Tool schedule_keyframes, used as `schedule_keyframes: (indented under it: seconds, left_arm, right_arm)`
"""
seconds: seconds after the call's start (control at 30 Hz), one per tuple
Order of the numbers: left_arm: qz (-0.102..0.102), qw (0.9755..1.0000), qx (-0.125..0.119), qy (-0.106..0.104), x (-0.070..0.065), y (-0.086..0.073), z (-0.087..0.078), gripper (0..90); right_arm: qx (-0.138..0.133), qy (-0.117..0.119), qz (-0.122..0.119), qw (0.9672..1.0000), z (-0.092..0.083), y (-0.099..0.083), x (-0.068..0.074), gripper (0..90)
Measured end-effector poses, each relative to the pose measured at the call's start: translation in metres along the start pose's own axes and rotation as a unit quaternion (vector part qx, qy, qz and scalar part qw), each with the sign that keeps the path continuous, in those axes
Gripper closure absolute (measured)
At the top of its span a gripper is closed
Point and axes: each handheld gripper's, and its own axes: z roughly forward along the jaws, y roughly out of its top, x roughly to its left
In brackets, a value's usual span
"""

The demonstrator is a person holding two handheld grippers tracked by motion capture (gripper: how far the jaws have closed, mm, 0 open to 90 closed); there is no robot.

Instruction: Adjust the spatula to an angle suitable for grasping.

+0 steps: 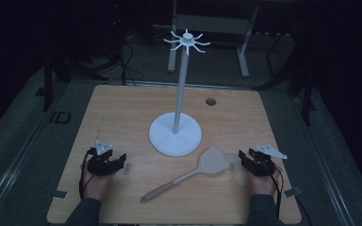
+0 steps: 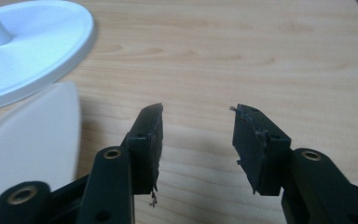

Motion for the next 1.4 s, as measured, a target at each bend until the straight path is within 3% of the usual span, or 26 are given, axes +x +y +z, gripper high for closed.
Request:
schedule_keyframes:
  seconds: [0.03,0.37,0.5,0.7,0.87,1.07,1.4]
  left_arm:
    - [-0.001,1.0000,-0.001,0.000,0.000,0.000,0.000,40.9]
    - [0.001,1.0000,0.000,0.001,0.000,0.000,0.000,40.9]
    - [0.001,1.0000,0.000,0.001,0.000,0.000,0.000,40.9]
    - [-0.001,1.0000,-0.001,0.001,0.000,0.000,0.000,40.9]
    - [-0.001,1.0000,-0.001,0.001,0.000,0.000,0.000,40.9]
    - [-0.001,1.0000,-0.001,0.001,0.000,0.000,0.000,40.9]
    - [0.000,1.0000,-0.001,0.001,0.000,0.000,0.000,40.9]
  right_arm:
    - [-0.011,0.005,-0.010,0.9999,-0.004,0.003,0.005,52.0]
    - [-0.029,0.020,-0.039,0.9986,-0.010,0.015,0.018,51.9]
    - [-0.030,0.030,-0.038,0.9984,-0.010,0.020,0.021,50.8]
    - [-0.009,0.050,-0.068,0.9964,-0.006,0.030,0.031,54.6]
    - [0.014,0.078,-0.109,0.9908,0.003,0.040,0.045,70.7]
    - [0.028,0.084,-0.134,0.9871,0.016,0.043,0.058,89.0]
    - [0.056,0.092,-0.155,0.9821,0.028,0.031,0.068,89.7]
